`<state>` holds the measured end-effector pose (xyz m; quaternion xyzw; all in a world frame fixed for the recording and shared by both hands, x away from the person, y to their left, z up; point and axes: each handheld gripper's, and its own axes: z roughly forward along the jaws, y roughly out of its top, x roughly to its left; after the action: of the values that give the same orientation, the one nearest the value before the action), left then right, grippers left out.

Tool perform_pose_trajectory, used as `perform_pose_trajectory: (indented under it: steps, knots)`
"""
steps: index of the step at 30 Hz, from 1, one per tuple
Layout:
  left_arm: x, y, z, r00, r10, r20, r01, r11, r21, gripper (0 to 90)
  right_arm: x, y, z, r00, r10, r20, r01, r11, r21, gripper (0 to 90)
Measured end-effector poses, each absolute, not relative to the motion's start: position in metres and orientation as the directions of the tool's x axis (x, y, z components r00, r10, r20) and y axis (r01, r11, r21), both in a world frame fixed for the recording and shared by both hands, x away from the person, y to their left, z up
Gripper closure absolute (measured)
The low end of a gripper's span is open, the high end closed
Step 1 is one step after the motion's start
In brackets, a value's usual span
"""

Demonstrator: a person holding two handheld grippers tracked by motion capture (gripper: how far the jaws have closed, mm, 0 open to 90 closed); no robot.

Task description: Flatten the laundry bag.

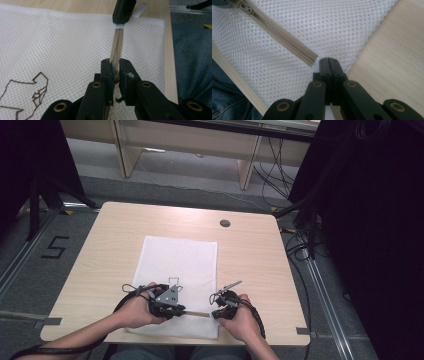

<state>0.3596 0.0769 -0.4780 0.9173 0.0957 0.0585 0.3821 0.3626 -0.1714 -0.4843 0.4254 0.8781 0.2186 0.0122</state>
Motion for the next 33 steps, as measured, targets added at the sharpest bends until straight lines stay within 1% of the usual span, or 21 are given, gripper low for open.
perform_pose_trajectory:
  steps: [6, 7, 16, 20, 21, 22, 30, 33]
  knots:
    - [0.360, 0.083, -0.477, 0.972, 0.232, 0.029, 0.142, -0.685, 0.715, 81.7, 0.362, -0.171, -0.484, -0.631, 0.757, 0.169, 0.748, 0.538, 0.388, 90.0]
    - [0.360, 0.085, -0.477, 0.973, 0.228, 0.018, 0.146, -0.680, 0.719, 81.7, 0.363, -0.171, -0.485, -0.637, 0.753, 0.163, 0.742, 0.543, 0.394, 90.0]
    - [0.359, 0.086, -0.476, 0.973, 0.225, 0.041, 0.129, -0.689, 0.713, 81.7, 0.363, -0.171, -0.484, -0.639, 0.752, 0.161, 0.740, 0.544, 0.395, 90.0]
    - [0.358, 0.087, -0.477, 0.974, 0.224, 0.025, 0.138, -0.680, 0.720, 81.7, 0.363, -0.172, -0.484, -0.625, 0.761, 0.174, 0.755, 0.532, 0.384, 90.0]
    - [0.358, 0.088, -0.476, 0.973, 0.229, 0.040, 0.133, -0.689, 0.712, 81.7, 0.363, -0.172, -0.485, -0.639, 0.751, 0.166, 0.741, 0.543, 0.394, 90.0]
    - [0.358, 0.088, -0.477, 0.973, 0.230, 0.032, 0.138, -0.684, 0.716, 81.7, 0.363, -0.172, -0.485, -0.639, 0.751, 0.166, 0.741, 0.543, 0.394, 90.0]
    - [0.358, 0.090, -0.476, 0.973, 0.228, 0.038, 0.134, -0.691, 0.710, 81.7, 0.362, -0.171, -0.484, -0.619, 0.766, 0.173, 0.760, 0.529, 0.379, 90.0]
    - [0.357, 0.091, -0.476, 0.971, 0.236, 0.021, 0.149, -0.679, 0.719, 81.7, 0.363, -0.172, -0.485, -0.637, 0.752, 0.168, 0.743, 0.542, 0.394, 90.0]
